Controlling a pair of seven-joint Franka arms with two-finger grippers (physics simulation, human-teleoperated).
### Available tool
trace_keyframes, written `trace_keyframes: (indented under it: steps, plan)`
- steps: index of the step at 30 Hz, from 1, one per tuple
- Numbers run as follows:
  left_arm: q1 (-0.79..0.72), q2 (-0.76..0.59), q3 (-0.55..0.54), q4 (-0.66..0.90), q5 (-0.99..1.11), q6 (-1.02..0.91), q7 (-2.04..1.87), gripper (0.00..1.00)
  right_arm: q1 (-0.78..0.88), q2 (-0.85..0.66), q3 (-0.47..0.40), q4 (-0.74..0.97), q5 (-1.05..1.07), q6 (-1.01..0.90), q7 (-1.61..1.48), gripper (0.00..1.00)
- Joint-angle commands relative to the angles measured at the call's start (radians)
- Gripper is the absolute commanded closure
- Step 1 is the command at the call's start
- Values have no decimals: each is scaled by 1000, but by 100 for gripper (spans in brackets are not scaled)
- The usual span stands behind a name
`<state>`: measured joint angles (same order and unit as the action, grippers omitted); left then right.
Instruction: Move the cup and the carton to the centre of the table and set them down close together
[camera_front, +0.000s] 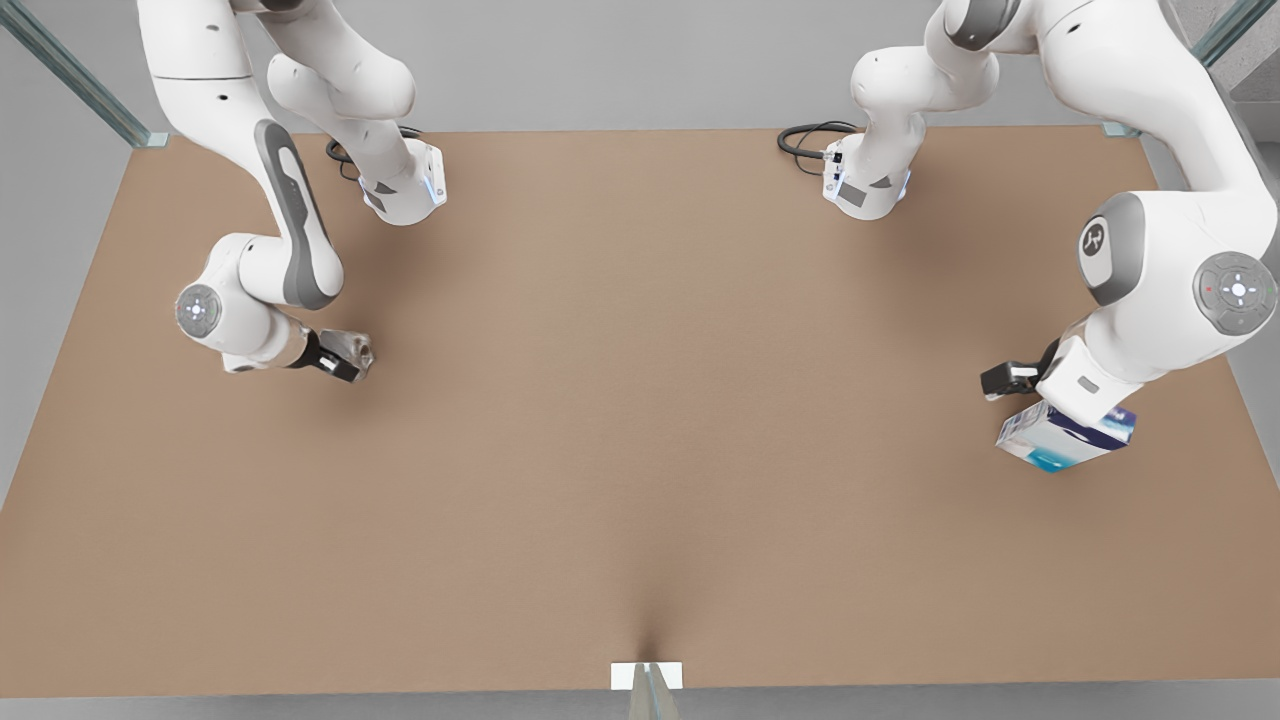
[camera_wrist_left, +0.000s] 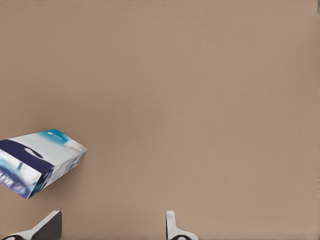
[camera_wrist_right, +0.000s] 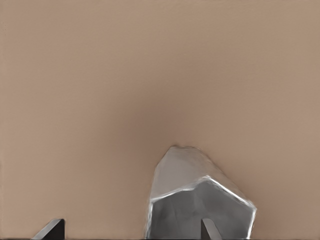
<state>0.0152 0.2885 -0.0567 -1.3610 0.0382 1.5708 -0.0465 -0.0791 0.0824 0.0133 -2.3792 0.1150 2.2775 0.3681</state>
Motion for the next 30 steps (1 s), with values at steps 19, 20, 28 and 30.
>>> trace_keyframes:
  steps: [19,20,28,30]
  plan:
    - [-14,43,-11,3,89,2,5,0,-28,96,-1,0,2,31,-58,0]
    - [-17,37,-17,2,88,3,-4,0,-28,106,-1,-2,2,31,-58,0]
    - [-21,35,-15,3,81,3,-41,0,-24,154,-1,2,5,73,-61,79]
    - [-26,41,-15,2,77,14,-42,0,-24,165,-1,12,3,73,-61,79]
